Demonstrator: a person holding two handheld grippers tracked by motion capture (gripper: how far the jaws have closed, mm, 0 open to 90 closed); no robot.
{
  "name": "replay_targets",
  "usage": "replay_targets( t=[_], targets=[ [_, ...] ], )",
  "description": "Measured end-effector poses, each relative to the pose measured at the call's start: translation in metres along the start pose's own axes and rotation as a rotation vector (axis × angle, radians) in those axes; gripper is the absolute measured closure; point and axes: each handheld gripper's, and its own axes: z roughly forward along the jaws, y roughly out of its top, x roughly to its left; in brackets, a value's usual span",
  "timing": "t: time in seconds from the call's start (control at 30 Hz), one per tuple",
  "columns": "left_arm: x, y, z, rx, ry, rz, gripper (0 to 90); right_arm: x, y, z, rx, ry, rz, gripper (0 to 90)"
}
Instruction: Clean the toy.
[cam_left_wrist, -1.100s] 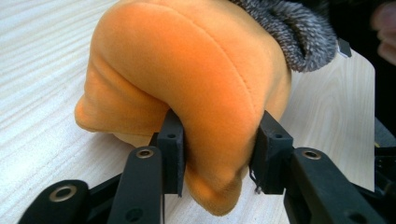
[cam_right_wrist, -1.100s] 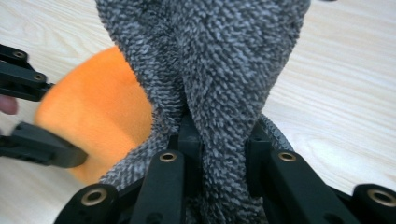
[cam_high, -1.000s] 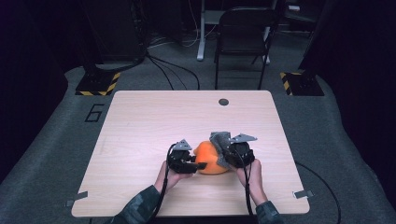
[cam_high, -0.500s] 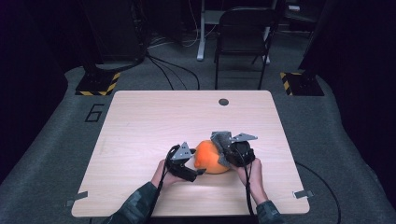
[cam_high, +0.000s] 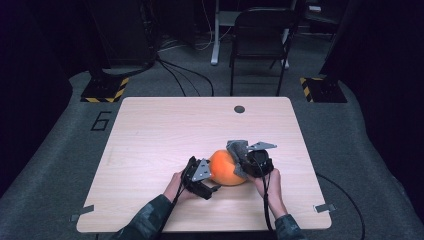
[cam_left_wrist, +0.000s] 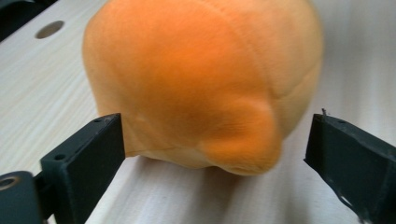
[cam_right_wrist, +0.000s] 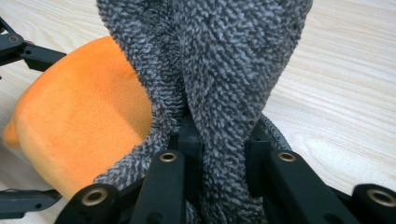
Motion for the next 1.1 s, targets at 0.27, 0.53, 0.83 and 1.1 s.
replay_targets(
  t=[0.27, 0.53, 0.83, 1.1],
  targets=[
    [-0.007, -0.001, 0.005, -0.009, 0.061, 0.053, 16.5, 0.0, 0.0, 0.001, 0.002, 0.009, 0.008, 75.0],
    [-0.01, -0.004, 0.005, -0.038, 0.091, 0.049, 45.6, -0.002, -0.001, 0.0, -0.012, 0.008, 0.001, 74.8],
    [-0.006, -0.005, 0.002, -0.046, 0.079, 0.01, 63.8, -0.044, -0.006, -0.035, -0.083, -0.094, 0.091, 74.3],
    [-0.006, -0.006, 0.003, -0.055, 0.076, 0.003, 67.2, -0.085, -0.037, -0.026, 0.02, -0.199, 0.197, 74.2]
  ],
)
